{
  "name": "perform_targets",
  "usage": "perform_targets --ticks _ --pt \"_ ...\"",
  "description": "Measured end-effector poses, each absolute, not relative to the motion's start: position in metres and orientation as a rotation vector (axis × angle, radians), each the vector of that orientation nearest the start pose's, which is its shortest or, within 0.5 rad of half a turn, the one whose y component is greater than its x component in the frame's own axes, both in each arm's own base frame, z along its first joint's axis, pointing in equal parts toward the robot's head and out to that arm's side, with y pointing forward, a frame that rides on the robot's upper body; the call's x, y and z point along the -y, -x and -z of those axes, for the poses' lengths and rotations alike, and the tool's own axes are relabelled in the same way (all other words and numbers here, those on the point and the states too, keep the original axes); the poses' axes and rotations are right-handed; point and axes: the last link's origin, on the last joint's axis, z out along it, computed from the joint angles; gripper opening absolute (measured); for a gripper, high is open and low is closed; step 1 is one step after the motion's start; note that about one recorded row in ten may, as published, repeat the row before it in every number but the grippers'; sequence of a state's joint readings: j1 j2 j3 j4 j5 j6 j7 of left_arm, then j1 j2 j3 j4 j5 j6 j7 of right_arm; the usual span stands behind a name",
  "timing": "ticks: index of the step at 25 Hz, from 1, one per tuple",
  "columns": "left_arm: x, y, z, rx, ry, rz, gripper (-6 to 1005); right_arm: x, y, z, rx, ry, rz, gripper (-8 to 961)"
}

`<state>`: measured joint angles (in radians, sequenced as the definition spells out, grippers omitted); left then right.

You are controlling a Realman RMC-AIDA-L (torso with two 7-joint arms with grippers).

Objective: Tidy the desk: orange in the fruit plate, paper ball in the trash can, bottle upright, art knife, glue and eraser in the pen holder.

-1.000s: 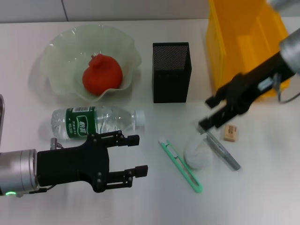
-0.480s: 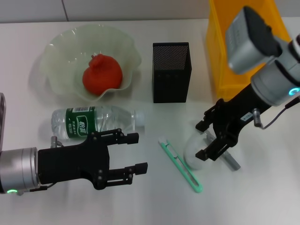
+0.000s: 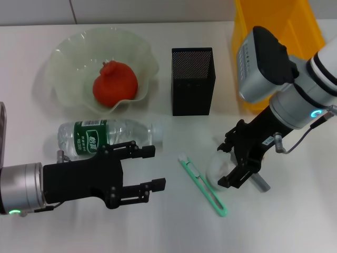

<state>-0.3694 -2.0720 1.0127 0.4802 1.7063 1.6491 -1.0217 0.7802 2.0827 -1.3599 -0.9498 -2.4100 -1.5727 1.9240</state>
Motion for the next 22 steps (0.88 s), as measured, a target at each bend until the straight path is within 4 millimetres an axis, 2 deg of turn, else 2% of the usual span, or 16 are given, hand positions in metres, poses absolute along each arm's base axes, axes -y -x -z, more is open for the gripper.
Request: perform_targets --ticks 15,22 --pt "-0.259 0.274 0.043 0.394 2.830 0.914 710 -0.350 -0.181 0.065 -0.286 3.132 0.564 758" --pt "-0.260 0.273 0.043 0.392 2.828 0.913 710 -0.350 -0.182 0.062 -0.285 3.122 0.552 738"
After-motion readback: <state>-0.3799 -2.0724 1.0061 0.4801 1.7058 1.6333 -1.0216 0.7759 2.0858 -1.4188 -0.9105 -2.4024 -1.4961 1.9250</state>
